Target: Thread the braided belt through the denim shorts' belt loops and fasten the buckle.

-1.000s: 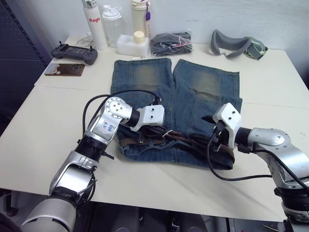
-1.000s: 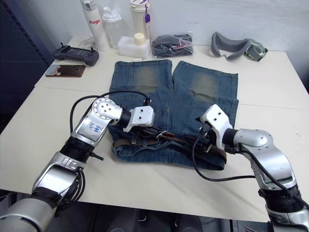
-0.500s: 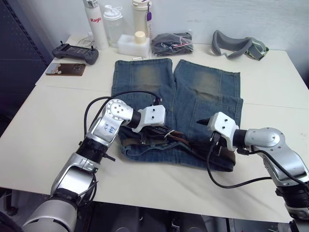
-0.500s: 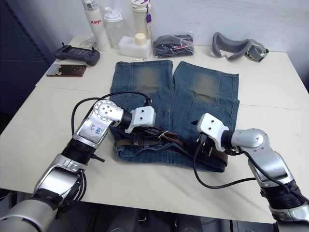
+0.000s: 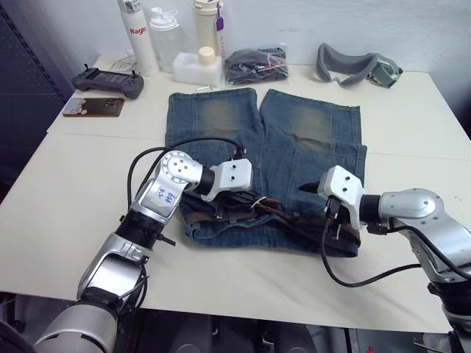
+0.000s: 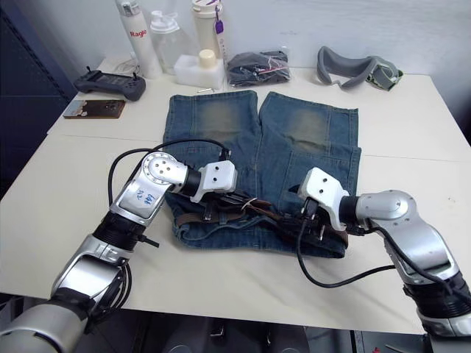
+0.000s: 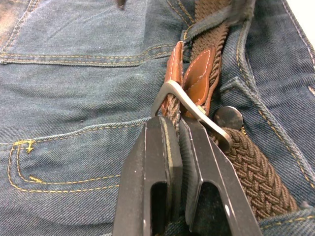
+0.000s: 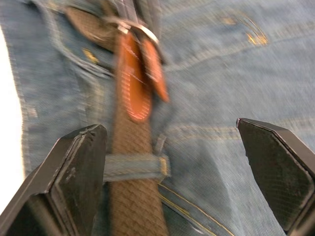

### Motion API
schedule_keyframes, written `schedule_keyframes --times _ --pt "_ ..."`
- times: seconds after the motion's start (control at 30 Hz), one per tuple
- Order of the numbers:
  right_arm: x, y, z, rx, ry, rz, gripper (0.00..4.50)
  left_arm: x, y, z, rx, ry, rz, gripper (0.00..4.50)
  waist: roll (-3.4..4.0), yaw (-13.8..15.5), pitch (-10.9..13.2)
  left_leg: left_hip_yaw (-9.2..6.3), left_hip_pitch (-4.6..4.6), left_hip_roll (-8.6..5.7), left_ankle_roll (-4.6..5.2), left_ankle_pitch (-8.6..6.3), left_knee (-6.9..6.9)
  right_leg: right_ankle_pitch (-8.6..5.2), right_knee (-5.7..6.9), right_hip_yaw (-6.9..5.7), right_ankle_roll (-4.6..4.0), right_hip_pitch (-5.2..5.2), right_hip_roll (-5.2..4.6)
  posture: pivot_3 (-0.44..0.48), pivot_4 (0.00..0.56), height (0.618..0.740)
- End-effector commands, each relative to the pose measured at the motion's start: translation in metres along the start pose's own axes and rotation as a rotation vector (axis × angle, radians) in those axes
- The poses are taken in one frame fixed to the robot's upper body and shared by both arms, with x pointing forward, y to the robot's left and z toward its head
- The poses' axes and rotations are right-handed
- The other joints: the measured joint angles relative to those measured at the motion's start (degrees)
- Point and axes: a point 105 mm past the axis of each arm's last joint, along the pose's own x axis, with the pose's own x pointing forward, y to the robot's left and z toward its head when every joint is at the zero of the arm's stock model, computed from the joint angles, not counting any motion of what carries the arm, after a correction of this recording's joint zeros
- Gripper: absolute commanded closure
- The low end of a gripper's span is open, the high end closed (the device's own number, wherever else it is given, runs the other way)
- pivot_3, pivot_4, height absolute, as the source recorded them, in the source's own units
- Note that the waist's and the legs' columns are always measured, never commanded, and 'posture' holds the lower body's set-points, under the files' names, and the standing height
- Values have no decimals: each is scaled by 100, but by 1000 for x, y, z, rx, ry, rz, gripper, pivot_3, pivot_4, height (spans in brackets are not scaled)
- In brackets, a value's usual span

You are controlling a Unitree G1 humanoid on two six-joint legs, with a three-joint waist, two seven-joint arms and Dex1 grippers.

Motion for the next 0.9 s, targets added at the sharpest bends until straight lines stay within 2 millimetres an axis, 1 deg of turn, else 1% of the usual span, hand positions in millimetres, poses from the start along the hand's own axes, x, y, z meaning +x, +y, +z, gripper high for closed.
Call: schedule_keyframes --times 0.03,0.1,0.2,0.3,0.4,0.43,0.47,0.5,0.53,0.67,0.77,0.9 --pt "-2 -7 2 -133 17 -49 23 3 1 13 32 -39 -16 4500 0 -1 0 -2 -3 -1 0 0 1 0 0 -3 0 -1 -1 0 150 652" --pt "0 -9 0 -160 17 -64 23 4 1 13 32 -40 -17 4500 0 -2 0 -5 -6 -1 0 0 3 0 0 -6 1 -2 -1 0 150 652" --pt "3 -8 2 -64 -52 -64 23 3 1 13 31 -41 -16 4500 0 -6 0 -10 -17 -2 2 1 7 0 2 -12 1 -7 -1 0 150 652" --pt "5 -7 1 -16 -53 -56 23 3 2 13 31 -40 -15 4500 0 -6 0 -20 -29 -2 3 2 14 0 5 -24 1 -12 -2 0 150 652" --pt "7 -4 6 -44 -71 -38 23 3 2 13 32 -38 -16 4500 3 21 -3 -15 -34 1 5 2 30 0 10 -20 1 -21 -1 0 150 650" --pt "8 -4 7 -43 -72 -41 23 3 2 13 32 -38 -15 4500 -1 54 -1 61 -34 49 9 -8 70 0 26 28 0 -65 15 0 150 650" --pt "9 -4 8 -42 -76 -44 23 3 2 13 33 -37 -15 4500 0 45 -1 133 -50 88 10 -51 93 -5 56 68 -11 -91 40 0 150 650" --pt "9 -5 9 -43 -77 -53 23 3 3 13 34 -37 -15 4500 -1 17 -1 129 -60 75 17 -54 108 -15 90 53 -9 -95 15 0 150 650" --pt "9 -6 9 -49 -77 -59 23 3 3 14 35 -38 -15 4500 -1 0 -1 135 -59 72 23 -58 110 -20 97 51 -7 -100 9 0 150 650" --pt "11 -7 10 -61 -88 -69 23 4 3 14 35 -40 -15 4500 -1 -12 -1 134 -60 71 24 -58 111 -20 103 49 -7 -102 9 0 150 650" --pt "19 -9 12 -65 -111 -84 23 5 3 14 37 -39 -15 4500 -1 -14 -1 135 -60 71 24 -58 111 -20 104 48 -7 -103 9 0 150 650" --pt "24 -11 14 -81 -122 -101 23 5 3 15 41 -37 -15 4500 -1 -17 -1 136 -60 71 24 -58 112 -20 106 48 -7 -104 9 0 150 650"
